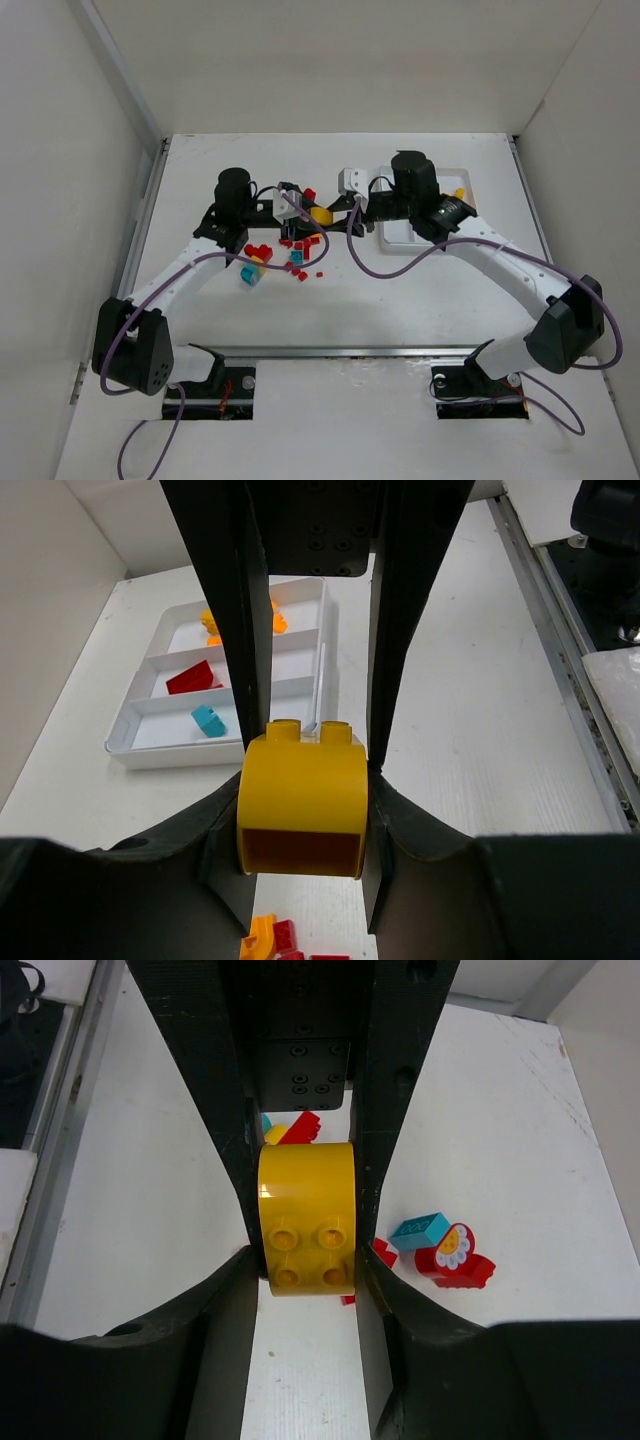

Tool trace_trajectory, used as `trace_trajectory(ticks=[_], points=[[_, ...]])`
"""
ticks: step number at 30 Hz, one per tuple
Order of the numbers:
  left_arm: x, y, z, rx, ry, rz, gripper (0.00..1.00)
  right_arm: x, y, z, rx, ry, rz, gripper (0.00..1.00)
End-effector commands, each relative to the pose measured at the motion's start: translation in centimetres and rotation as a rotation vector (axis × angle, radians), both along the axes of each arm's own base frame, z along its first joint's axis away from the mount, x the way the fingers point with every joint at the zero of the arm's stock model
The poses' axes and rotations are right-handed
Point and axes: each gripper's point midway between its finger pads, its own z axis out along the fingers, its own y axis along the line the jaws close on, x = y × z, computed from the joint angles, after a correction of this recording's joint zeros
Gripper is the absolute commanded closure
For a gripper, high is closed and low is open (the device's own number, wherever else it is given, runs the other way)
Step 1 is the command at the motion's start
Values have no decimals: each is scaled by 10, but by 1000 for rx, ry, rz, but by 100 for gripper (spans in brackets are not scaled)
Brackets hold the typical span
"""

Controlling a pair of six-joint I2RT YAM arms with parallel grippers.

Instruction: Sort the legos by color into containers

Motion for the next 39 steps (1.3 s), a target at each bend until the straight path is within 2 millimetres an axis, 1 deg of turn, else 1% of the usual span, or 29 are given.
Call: trace_trajectory(ticks=[1, 2, 3, 4, 6, 9, 11, 12, 14, 15, 18, 19, 21, 23, 24, 25, 27, 28, 29, 30, 31, 32, 33, 34, 35, 36, 37, 38, 39], points=[[-27, -5, 25, -50, -88, -107, 100, 0, 11, 20, 46, -47, 38, 98], [-27, -5, 25, -50, -97, -108, 100, 1, 11, 20, 44, -40, 26, 100], [-27, -5, 25, -50, -98, -108, 100, 3, 10, 19, 42, -42, 17, 98], [-27, -5, 25, -50, -98, -108, 100, 3, 9, 23, 46, -41, 6, 94], [-27, -5, 25, -50, -98, -108, 100, 3, 9, 23, 46, -41, 6, 92], [-27, -5, 25, -50, -98, -108, 100, 1, 10, 27, 55, -46, 17, 100], [-27, -5, 25, -50, -98, -108, 100, 3, 11, 27, 55, -46, 17, 100], [-25, -5, 25, -49, -98, -97, 91, 3, 11, 27, 55, -46, 17, 100], [-24, -5, 21, -45, -78, -86, 61, 3, 11, 27, 55, -46, 17, 100], [-24, -5, 21, -45, -78, -86, 56, 4, 9, 28, 57, -44, 18, 100], [-23, -5, 21, -44, -78, -76, 50, 3, 10, 28, 59, -42, 27, 100], [-23, -5, 21, -44, -78, -76, 42, 2, 9, 24, 54, -35, 27, 100], [-24, -4, 24, -47, -87, -76, 36, 2, 9, 24, 54, -35, 27, 100], [-25, -4, 20, -44, -78, -76, 28, 2, 8, 27, 57, -44, 18, 100], [-23, -4, 20, -42, -79, -67, 25, 8, 4, 23, 47, -40, -7, 100], [-24, -3, 17, -39, -70, -67, 18, 13, 3, 22, 40, -45, -34, 100], [-20, -3, 16, -36, -62, -41, 10, 24, -5, 16, 26, -14, -108, 100], [-17, -3, 16, -35, -63, -29, 5, 40, -15, 13, 13, -7, -199, 100], [-15, -2, 11, -28, -54, -11, 0, 55, -29, 8, 4, 14, -274, 100], [-12, -1, 14, -29, -53, 20, 0, 65, -38, 6, 10, 60, -348, 100], [3, 0, 12, -19, -43, 112, 0, 77, -50, 5, 12, 82, -422, 100], [12, 2, 6, -7, -24, 181, 0, 105, -81, -2, 4, 95, -605, 100], [21, 4, 6, -9, -27, 260, 0, 119, -99, -14, -6, 134, -712, 100], [46, 13, 7, -5, -30, 425, 0, 130, -117, -15, 27, 197, -826, 100], [53, 17, 2, -10, 7, 498, 0, 146, -146, -28, 21, 227, -984, 100], [63, 25, 0, -18, 16, 572, 0, 160, -182, -42, 30, 275, -1114, 100], [79, 39, 0, -19, 24, 702, 0, 165, -202, -48, 62, 327, -1201, 100], [84, 46, -6, -12, 39, 751, 0, 170, -220, -59, 55, 346, -1271, 100], [87, 51, -11, -7, 40, 788, 0, 177, -255, -68, 41, 338, -1405, 100]])
